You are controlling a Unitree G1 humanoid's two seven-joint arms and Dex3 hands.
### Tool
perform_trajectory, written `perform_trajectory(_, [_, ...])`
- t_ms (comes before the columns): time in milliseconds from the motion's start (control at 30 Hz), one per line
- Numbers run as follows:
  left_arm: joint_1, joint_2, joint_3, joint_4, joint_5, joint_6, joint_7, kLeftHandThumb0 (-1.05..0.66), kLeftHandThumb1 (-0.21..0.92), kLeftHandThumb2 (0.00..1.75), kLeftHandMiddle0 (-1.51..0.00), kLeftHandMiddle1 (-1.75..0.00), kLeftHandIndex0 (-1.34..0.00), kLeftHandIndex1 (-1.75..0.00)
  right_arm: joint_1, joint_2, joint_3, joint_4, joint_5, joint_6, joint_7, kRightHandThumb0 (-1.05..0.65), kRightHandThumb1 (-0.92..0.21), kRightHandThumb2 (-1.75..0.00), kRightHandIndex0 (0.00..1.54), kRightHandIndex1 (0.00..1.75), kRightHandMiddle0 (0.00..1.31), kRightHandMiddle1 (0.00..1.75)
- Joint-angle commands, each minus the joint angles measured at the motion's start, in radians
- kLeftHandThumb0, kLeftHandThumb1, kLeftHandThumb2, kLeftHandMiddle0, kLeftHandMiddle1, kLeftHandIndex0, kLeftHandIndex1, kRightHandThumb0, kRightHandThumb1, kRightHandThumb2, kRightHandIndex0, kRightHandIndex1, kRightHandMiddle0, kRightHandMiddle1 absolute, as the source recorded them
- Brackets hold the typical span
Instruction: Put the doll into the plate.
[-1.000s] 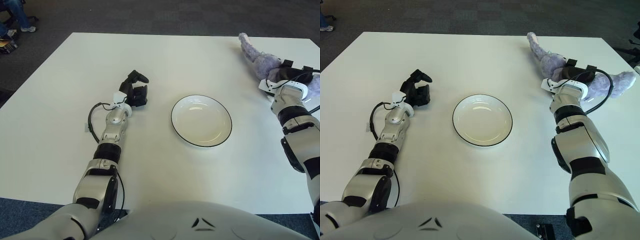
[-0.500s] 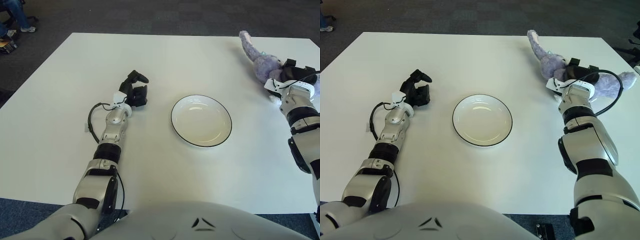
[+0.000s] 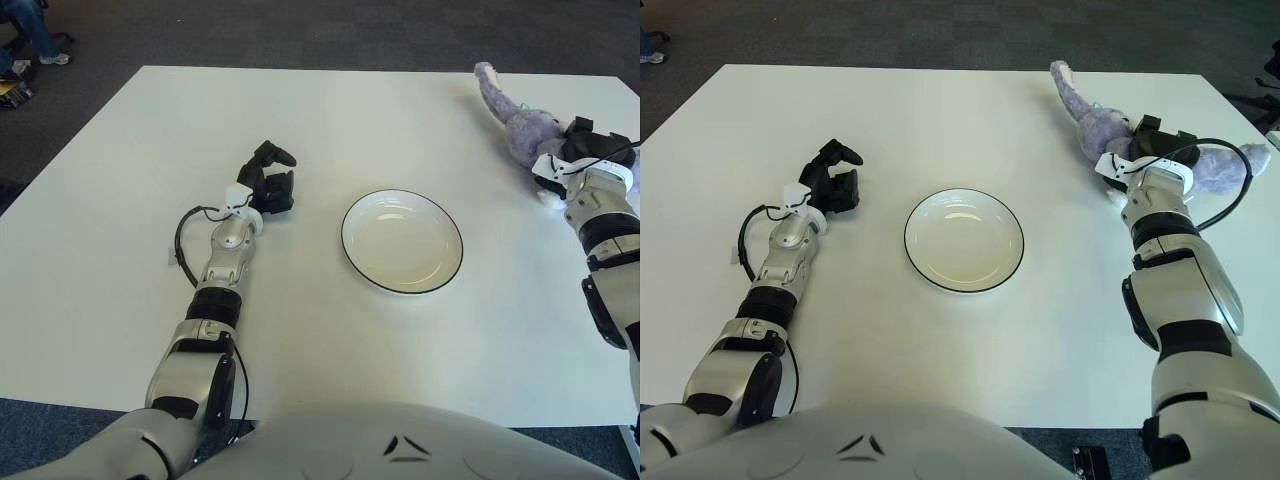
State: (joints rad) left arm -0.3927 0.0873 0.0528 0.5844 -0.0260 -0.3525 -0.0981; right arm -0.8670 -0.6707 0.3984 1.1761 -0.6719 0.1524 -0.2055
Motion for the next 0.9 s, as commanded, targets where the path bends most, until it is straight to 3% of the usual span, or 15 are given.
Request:
perform_trajectory(0, [0.049,-0.011,-0.006,0.024,0.011,0.017,0.013,-0.43,0.49,1.10,-1.15,-1.75,-0.48,-1.75,0.052,0.007,-0.019,-0.002,0.038,-0.010,0.056,0.00,-0.40,-1.22,0.44,1.72,0.44,1.75])
perform_trajectory(300, [0.045,-0.006,-0.011,0.030,0.014,0.014,0.010,-0.43,0.49,1.10,-1.17,-1.75,-0.48,-1.75,0.071,-0.022,-0.097,-0.037,0.116,-0.070,0.083,0.00,-0.25,-1.40,0.54,1.73,0.55,1.75])
perform_trajectory(400, [0.045,-0.006,-0.011,0.032,0.011,0.013,0.007,-0.43,0.49,1.10,-1.18,-1.75,-0.48,-1.75,0.071,-0.046,-0.127,-0.057,0.143,-0.089,0.104,0.00,-0.10,-1.46,0.82,1.39,0.67,1.75])
perform_trajectory(500, [0.044,-0.005,-0.010,0.033,0.009,0.012,0.005,-0.43,0.49,1.10,-1.18,-1.75,-0.48,-1.75,0.076,-0.066,-0.142,-0.102,0.154,-0.084,0.125,0.00,-0.04,-1.49,0.92,1.29,0.71,1.75])
perform_trajectory(633, [0.039,-0.004,-0.009,0.043,0.007,0.007,0.003,-0.43,0.49,1.10,-1.18,-1.75,-0.48,-1.75,0.108,-0.080,-0.177,-0.218,0.175,-0.052,0.131,0.00,-0.01,-1.51,0.96,1.26,0.73,1.75])
perform_trajectory(867, [0.034,-0.001,-0.010,0.055,0.010,0.001,0.004,-0.42,0.50,1.09,-1.17,-1.75,-0.47,-1.75,0.131,-0.091,-0.202,-0.244,0.167,-0.081,0.070,0.00,0.00,-1.52,0.97,1.24,0.75,1.75])
